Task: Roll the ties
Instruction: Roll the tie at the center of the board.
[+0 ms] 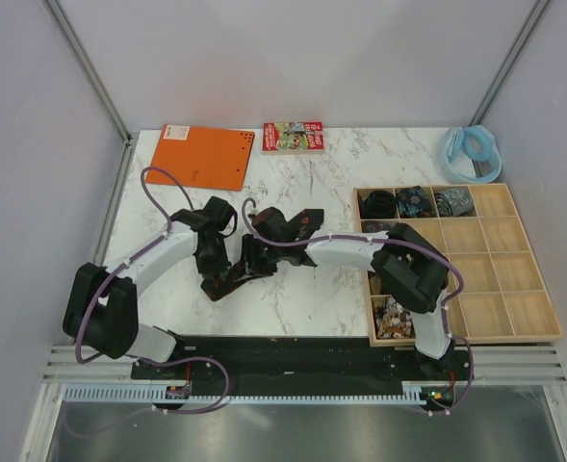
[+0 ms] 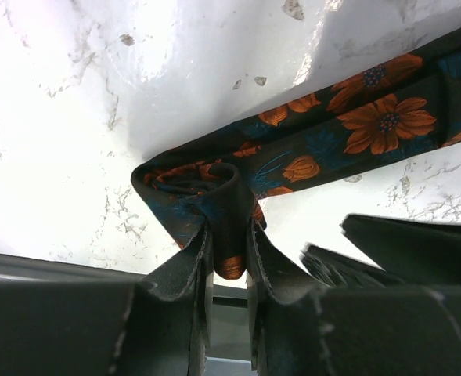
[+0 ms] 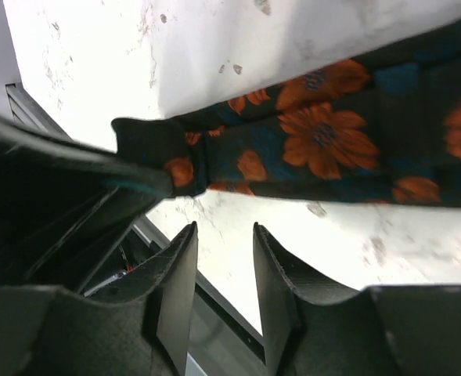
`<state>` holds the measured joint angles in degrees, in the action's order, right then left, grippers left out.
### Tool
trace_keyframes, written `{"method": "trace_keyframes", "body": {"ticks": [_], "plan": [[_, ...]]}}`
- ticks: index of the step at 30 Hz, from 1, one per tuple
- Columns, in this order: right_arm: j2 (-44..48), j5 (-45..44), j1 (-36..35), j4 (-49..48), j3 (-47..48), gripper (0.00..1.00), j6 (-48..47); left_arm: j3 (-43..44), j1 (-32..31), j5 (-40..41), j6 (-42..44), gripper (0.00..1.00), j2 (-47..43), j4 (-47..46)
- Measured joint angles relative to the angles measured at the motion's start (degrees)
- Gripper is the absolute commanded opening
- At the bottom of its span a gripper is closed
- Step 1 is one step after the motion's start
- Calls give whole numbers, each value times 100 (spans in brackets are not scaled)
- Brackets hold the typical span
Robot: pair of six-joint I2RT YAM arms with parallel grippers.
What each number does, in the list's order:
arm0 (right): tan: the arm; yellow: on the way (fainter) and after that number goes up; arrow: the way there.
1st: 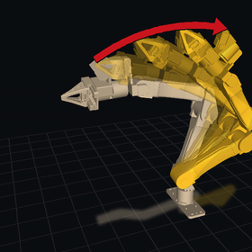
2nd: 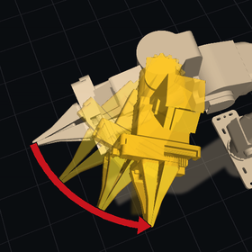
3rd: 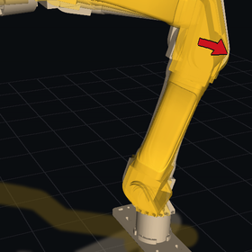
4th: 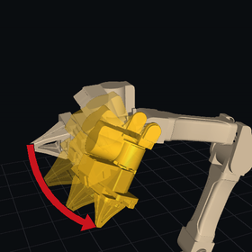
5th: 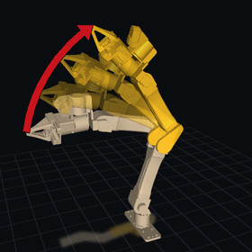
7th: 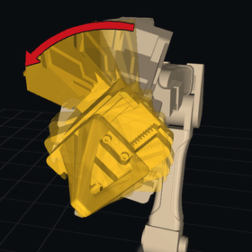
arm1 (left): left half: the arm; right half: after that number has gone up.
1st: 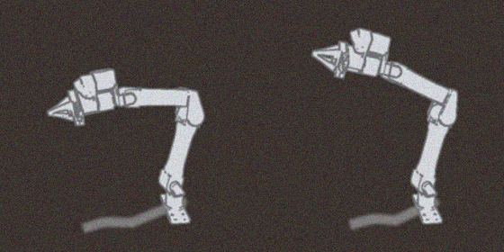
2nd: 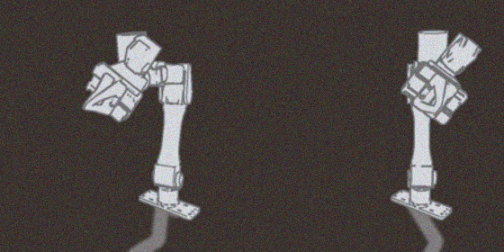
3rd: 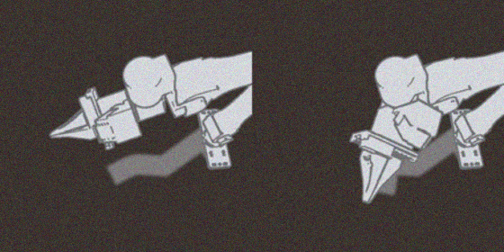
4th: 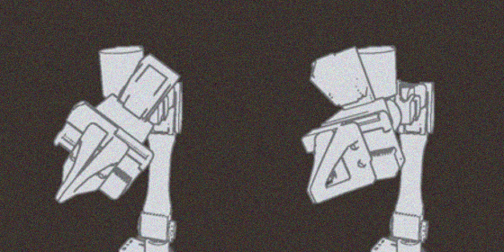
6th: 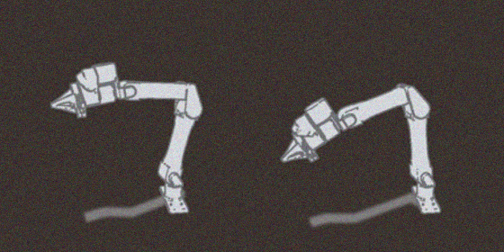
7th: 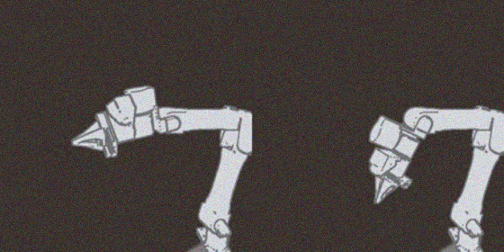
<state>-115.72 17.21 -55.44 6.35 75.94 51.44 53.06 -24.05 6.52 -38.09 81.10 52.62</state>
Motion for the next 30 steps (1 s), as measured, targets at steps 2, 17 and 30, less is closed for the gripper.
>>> {"method": "trace_keyframes", "body": {"ticks": [2, 17, 30], "plan": [[289, -70, 72, 118, -155, 44, -85, 98, -94, 61, 0, 11, 155, 2], [1217, -321, 282, 442, -1060, 45, -444, 662, -562, 192, -59, 54, 1113, -59], [1545, -422, 295, 588, -1086, 45, -542, 885, -584, 227, -68, 70, 472, 83]]}}
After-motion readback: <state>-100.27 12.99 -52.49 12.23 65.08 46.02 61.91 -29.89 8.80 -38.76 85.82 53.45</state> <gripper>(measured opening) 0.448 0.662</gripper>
